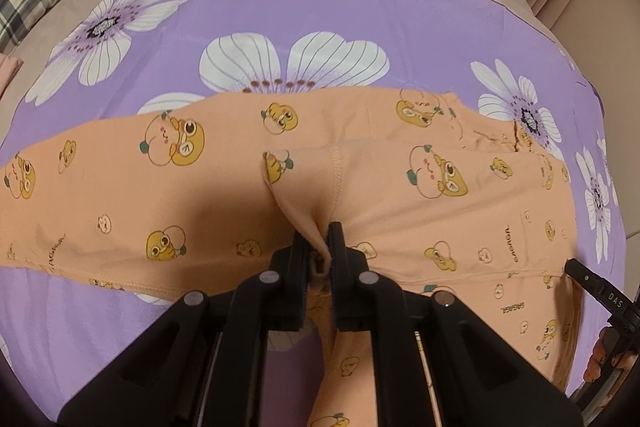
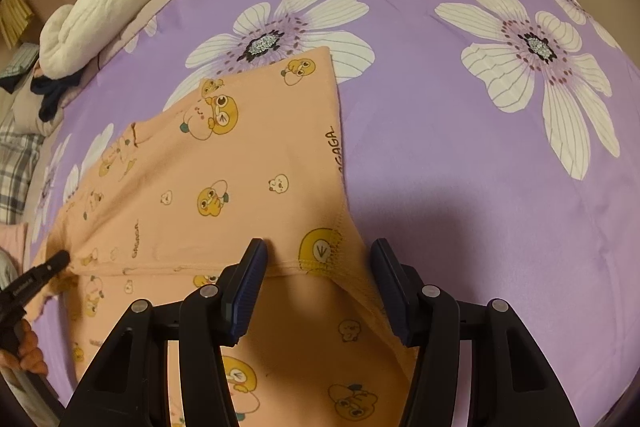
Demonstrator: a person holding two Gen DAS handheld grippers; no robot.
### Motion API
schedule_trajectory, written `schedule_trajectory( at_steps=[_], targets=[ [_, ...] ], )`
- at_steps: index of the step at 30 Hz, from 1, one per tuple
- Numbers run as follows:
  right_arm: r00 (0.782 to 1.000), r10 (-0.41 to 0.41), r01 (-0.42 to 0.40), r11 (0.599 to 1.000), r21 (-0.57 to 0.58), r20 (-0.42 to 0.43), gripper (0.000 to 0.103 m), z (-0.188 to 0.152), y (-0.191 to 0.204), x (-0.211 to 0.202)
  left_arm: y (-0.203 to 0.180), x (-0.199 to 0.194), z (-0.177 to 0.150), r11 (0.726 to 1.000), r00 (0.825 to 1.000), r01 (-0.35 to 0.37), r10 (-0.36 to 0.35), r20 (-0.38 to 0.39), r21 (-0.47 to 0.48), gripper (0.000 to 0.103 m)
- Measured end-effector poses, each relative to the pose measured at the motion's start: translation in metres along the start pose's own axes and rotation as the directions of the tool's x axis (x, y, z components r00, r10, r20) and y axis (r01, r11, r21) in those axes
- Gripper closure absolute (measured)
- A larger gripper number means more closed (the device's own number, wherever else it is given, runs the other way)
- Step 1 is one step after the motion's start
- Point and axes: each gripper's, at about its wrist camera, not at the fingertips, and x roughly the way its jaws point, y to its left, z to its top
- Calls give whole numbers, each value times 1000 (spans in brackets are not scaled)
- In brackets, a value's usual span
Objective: Fold small clothes
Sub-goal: 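Carry the sleeve with the left tool across the body and release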
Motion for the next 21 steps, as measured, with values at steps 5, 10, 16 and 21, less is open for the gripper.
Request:
schedule_trajectory(
  at_steps=[5, 10, 16, 21],
  targets=[
    [1000, 0, 0, 1000, 1, -1, 47, 0, -1, 1, 4, 5, -1, 1000, 1000, -5, 5, -4, -7, 90],
    [1000, -1, 1, 1000, 1, -2, 47, 0, 0, 2, 6, 7, -1, 1000, 1000, -10, 10, 6, -1, 88],
    [1000, -8, 8, 1000, -1, -4, 47, 0, -1, 4, 12, 9, -1, 999, 1000, 1, 0, 9, -34, 85],
    [1000, -11, 11, 1000, 0, -6, 47, 0, -1, 4, 16, 7, -2, 997, 1000, 3, -2, 14, -73, 80]
  ],
)
